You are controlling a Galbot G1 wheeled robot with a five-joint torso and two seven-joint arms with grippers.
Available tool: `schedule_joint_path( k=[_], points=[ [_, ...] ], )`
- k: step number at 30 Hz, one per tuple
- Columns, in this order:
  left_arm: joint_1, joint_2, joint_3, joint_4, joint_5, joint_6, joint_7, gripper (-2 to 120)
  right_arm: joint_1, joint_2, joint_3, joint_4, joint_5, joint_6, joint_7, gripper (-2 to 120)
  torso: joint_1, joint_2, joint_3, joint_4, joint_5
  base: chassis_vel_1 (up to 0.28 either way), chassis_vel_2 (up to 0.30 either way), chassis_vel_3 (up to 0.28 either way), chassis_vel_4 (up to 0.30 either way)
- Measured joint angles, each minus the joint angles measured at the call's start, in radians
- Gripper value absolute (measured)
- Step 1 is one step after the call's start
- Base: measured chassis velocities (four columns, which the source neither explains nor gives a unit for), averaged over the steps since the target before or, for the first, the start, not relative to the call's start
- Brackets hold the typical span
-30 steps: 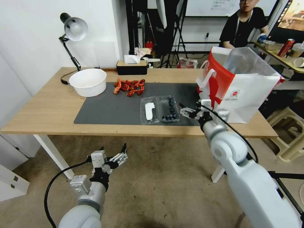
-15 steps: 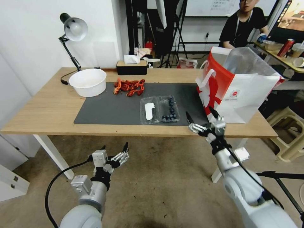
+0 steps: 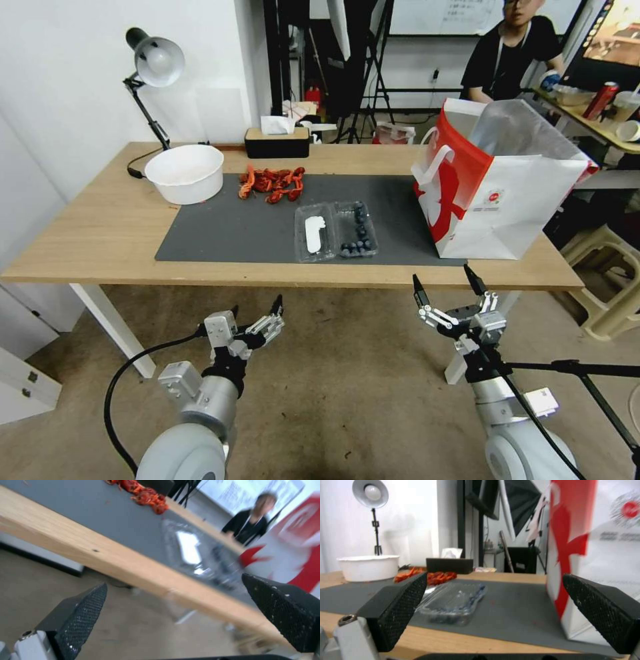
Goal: Close the takeout container lid, then place the container into the takeout bag.
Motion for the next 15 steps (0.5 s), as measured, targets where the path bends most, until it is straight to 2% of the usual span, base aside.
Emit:
schedule_joint_path(
  k=[1, 3, 5, 7, 12, 15],
  points=[
    [-0.02, -0.001, 0.009, -0.009, -0.069, -0.007, -0.016, 100, 0.006, -0.001, -0.009, -0.003, 0.002, -0.01, 0.0, 100, 0.0, 0.0, 0.0, 0.0004, 0.0001, 0.0, 0.0, 0.0, 0.0],
    [-0.09, 0.001, 0.036, -0.013, -0.221, -0.017, -0.055, 100, 0.006, 0.002, -0.015, -0.003, 0.004, -0.02, -0.01, 100, 0.0, 0.0, 0.0, -0.0004, -0.0004, 0.0, 0.0, 0.0, 0.0],
    [-0.105, 0.002, 0.044, -0.011, -0.255, -0.02, -0.064, 100, 0.005, 0.002, -0.016, -0.003, 0.004, -0.022, -0.011, 100, 0.0, 0.0, 0.0, -0.0006, -0.0004, 0.0, 0.0, 0.0, 0.0],
    [-0.165, 0.007, 0.081, 0.015, -0.381, -0.05, -0.096, 100, -0.002, 0.005, -0.015, -0.002, 0.002, -0.024, -0.011, 100, 0.0, 0.0, 0.0, -0.0001, -0.0002, 0.0, 0.0, 0.0, 0.0],
    [-0.233, 0.003, 0.136, 0.068, -0.473, -0.086, -0.139, 100, -0.033, 0.015, -0.006, 0.007, -0.006, -0.02, -0.012, 100, 0.0, 0.0, 0.0, -0.0004, -0.0002, 0.0, 0.0, 0.0, 0.0],
    [-0.293, -0.024, 0.181, 0.116, -0.525, -0.109, -0.173, 100, -0.07, 0.031, 0.005, 0.021, -0.016, -0.013, -0.017, 100, 0.0, 0.0, 0.0, -0.0002, -0.0002, 0.0, 0.0, 0.0, 0.0]
  ],
)
